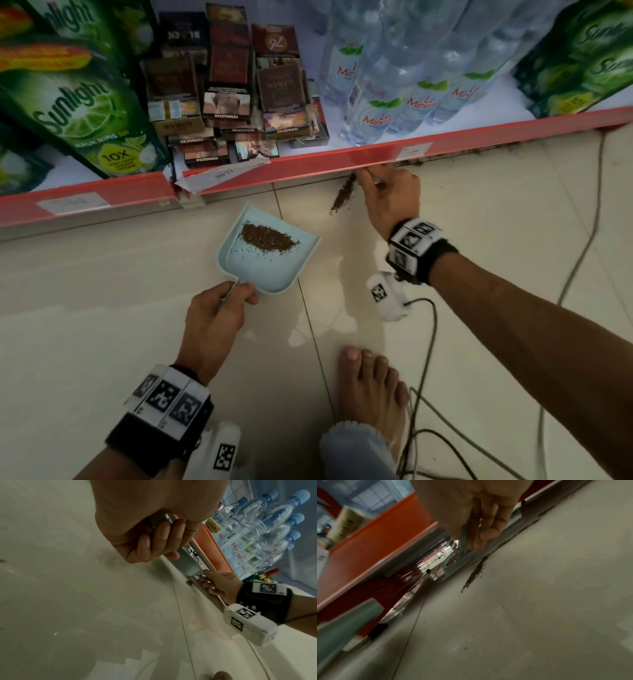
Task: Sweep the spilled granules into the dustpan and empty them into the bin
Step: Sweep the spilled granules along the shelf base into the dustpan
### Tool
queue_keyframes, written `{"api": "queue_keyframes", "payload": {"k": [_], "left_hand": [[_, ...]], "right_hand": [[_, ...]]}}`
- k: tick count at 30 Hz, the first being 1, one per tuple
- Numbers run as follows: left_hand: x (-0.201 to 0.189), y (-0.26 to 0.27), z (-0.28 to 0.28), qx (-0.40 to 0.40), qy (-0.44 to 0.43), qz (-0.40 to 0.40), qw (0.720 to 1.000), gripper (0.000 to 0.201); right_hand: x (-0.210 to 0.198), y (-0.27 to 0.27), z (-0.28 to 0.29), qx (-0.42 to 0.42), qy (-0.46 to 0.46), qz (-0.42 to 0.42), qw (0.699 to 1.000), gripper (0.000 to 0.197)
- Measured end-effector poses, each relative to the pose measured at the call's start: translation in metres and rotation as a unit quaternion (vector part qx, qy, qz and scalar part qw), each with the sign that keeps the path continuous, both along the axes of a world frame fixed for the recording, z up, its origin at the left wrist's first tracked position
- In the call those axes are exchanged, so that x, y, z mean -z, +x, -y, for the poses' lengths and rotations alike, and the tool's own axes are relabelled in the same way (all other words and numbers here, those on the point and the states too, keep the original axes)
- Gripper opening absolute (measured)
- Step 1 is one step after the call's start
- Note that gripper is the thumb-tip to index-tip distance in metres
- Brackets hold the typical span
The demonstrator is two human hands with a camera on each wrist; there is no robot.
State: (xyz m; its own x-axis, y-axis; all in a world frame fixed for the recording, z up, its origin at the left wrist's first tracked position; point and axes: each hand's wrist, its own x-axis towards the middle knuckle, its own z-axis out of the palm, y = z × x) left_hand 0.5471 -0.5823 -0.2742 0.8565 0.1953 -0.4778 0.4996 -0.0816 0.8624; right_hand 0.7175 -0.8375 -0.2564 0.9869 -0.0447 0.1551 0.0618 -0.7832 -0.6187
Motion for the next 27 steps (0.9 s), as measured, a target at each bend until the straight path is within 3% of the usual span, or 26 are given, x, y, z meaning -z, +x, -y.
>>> {"api": "queue_keyframes", "payload": {"k": [3,8,13,19,23,27], "left_hand": [[-0.002,0.001,0.000,-0.008,-0.002,0.002,1.000,0.036],[-0.004,0.000,-0.001,-0.017,0.005,-0.005,1.000,0.033],[-0.004,0.001,0.005,-0.009,0.001,-0.011,1.000,0.032],[-0.006,0.002,0.014,0.024,0.000,-0.006,1.000,0.037],[-0.007,-0.001,0.010,0.025,0.003,-0.004,1.000,0.037],[-0.008,-0.006,0.007,0.013,0.011,-0.012,1.000,0.037]], "right_hand": [[0.003,0.005,-0.006,-0.001,-0.063,-0.030,0.998,0.024],[-0.011,-0.017,0.041,-0.126,-0.209,-0.060,0.968,0.035],[-0.031,-0.039,0.086,-0.127,-0.153,0.000,0.980,0.028],[-0.025,-0.027,0.028,-0.152,-0.035,0.021,0.988,0.026],[-0.021,-0.015,0.000,-0.214,-0.111,-0.043,0.970,0.030],[-0.028,-0.019,0.040,-0.257,-0.193,-0.065,0.945,0.030]]}}
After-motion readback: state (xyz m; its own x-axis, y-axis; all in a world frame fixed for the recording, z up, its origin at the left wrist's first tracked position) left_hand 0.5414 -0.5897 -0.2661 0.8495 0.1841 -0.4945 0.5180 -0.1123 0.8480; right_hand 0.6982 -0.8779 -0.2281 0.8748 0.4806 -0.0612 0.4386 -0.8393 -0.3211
